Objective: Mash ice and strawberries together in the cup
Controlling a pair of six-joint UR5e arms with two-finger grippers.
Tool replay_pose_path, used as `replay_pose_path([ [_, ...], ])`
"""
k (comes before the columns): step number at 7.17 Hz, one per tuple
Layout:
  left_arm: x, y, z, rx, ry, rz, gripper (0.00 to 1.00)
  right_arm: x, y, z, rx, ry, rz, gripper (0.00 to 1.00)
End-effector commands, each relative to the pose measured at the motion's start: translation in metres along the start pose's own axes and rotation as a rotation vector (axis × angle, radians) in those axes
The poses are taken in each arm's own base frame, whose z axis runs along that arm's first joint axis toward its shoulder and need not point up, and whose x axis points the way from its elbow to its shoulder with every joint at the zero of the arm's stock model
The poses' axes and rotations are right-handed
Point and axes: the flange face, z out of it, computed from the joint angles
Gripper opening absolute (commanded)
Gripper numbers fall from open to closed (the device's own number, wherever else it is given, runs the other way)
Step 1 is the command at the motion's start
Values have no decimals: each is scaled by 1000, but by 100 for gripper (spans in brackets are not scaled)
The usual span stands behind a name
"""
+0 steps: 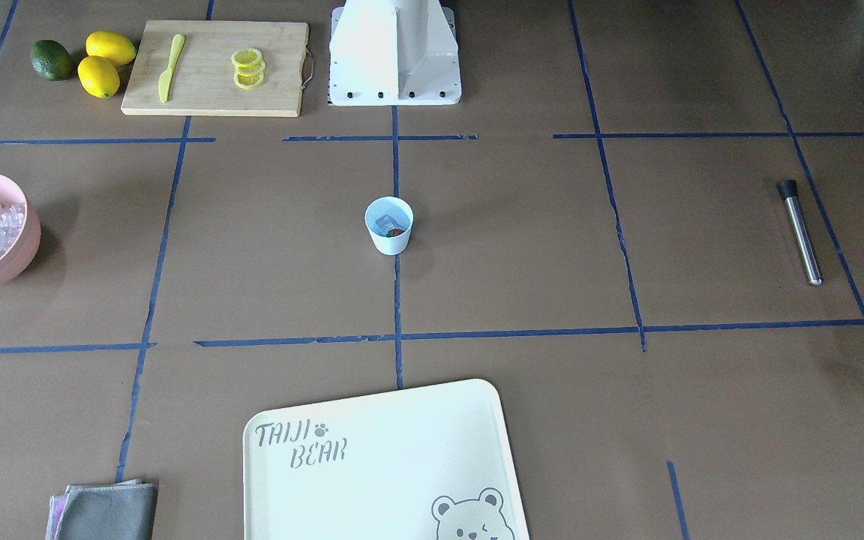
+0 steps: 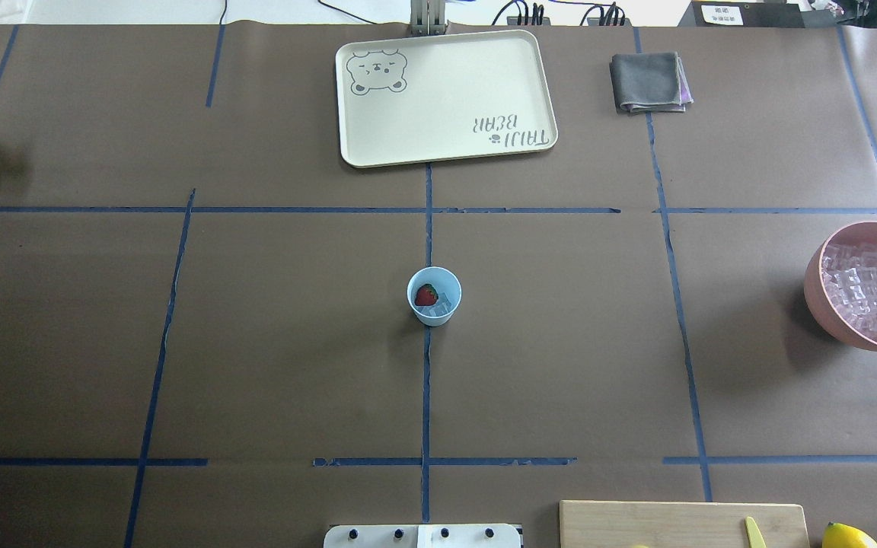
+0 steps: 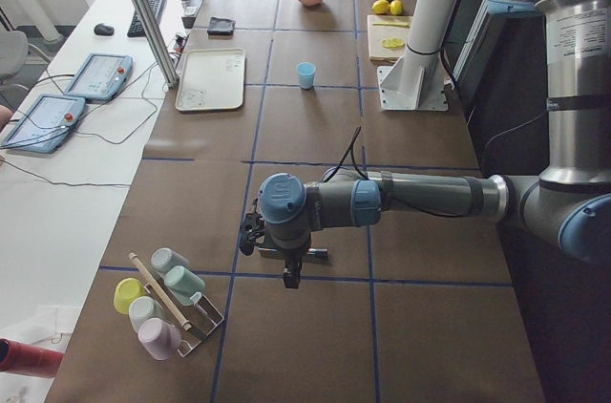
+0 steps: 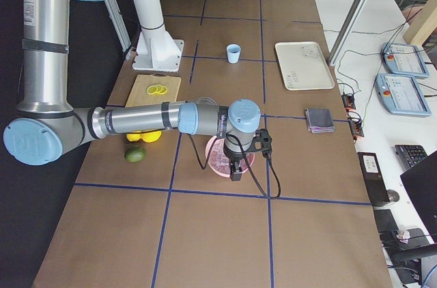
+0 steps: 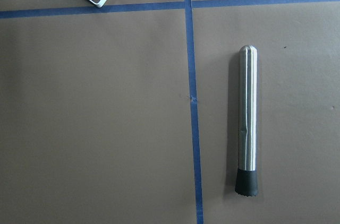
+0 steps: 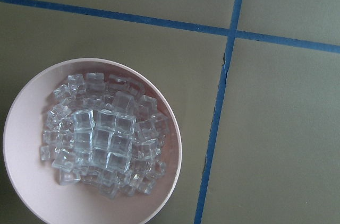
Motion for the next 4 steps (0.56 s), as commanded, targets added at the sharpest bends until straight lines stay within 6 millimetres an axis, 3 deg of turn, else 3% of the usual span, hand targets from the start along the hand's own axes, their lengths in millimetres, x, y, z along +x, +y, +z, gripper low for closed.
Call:
replay_pose_path([
  [1, -2, 0, 1, -4, -19, -3, 100, 3, 1, 2, -5, 5, 3, 100],
  [4, -10, 6, 3, -17, -70, -13, 100, 3, 3, 3, -6, 2, 6, 100],
])
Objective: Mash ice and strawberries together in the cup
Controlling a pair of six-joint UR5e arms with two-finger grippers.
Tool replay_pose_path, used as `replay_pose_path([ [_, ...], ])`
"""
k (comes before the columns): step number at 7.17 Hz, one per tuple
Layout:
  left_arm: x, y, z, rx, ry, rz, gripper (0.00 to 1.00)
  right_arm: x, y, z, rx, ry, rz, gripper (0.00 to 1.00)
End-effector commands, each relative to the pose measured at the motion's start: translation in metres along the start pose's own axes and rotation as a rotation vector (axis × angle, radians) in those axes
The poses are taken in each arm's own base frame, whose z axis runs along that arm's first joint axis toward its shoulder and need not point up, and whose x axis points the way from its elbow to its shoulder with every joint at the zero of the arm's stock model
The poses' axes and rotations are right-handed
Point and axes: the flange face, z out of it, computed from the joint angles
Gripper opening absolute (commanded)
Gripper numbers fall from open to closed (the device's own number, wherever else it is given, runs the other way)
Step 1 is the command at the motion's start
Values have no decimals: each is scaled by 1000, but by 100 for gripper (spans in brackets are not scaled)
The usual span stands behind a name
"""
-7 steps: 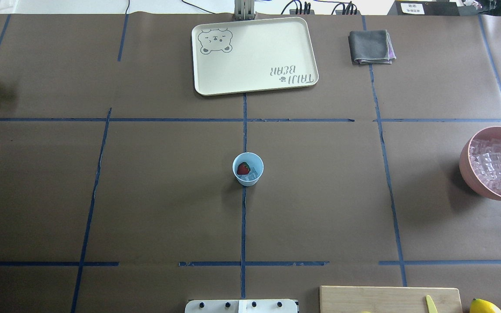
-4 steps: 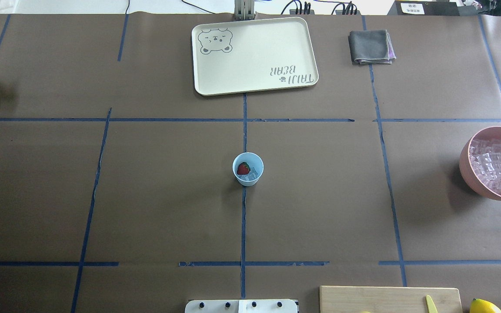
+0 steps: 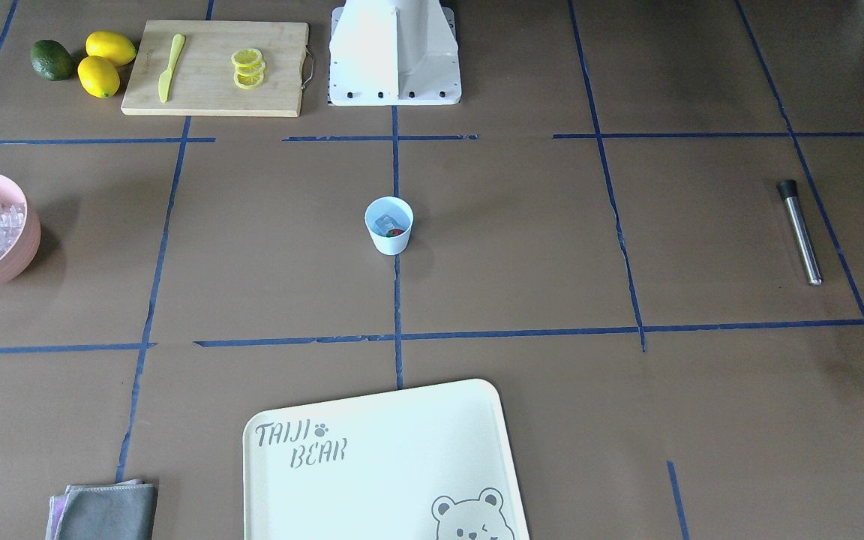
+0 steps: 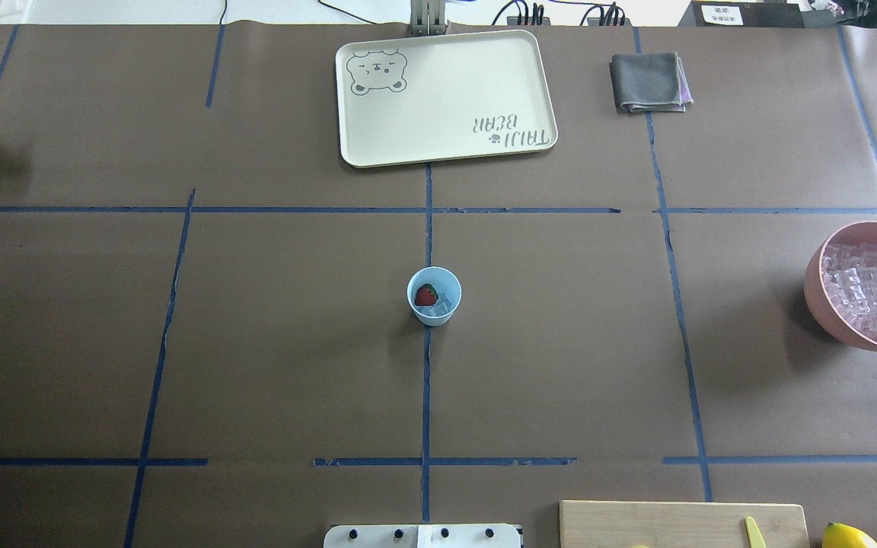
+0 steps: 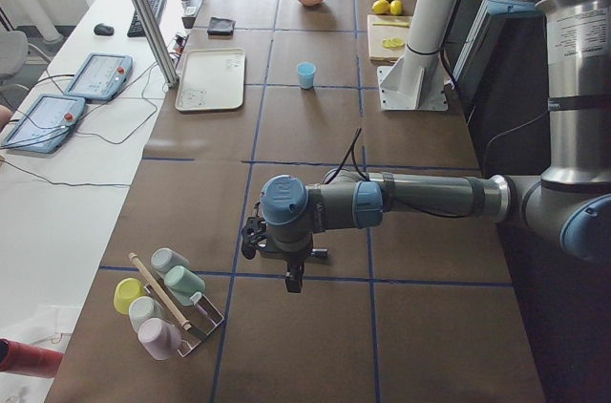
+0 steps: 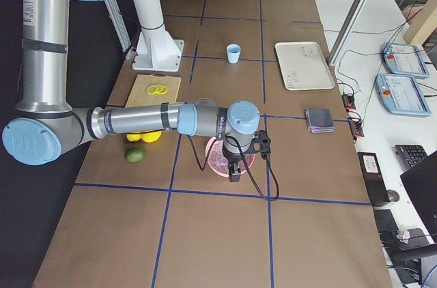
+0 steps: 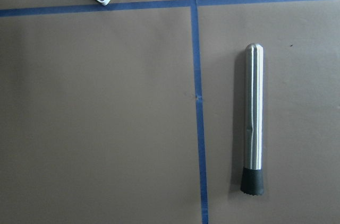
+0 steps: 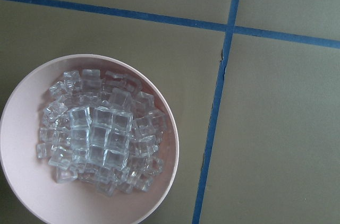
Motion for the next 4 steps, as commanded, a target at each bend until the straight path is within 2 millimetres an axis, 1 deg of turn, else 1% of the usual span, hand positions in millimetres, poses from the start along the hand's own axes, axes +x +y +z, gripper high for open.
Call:
replay_pose_path([
  [1, -3, 2, 0, -4, -26, 0, 100, -1, 0, -1, 2, 2, -2, 100],
  [2, -1, 0, -2, 1, -24, 4, 100, 0, 0, 0, -1, 3, 2, 100],
  [4, 9, -2, -11, 19, -25, 28, 100, 0, 0, 0, 0, 3, 1, 100],
])
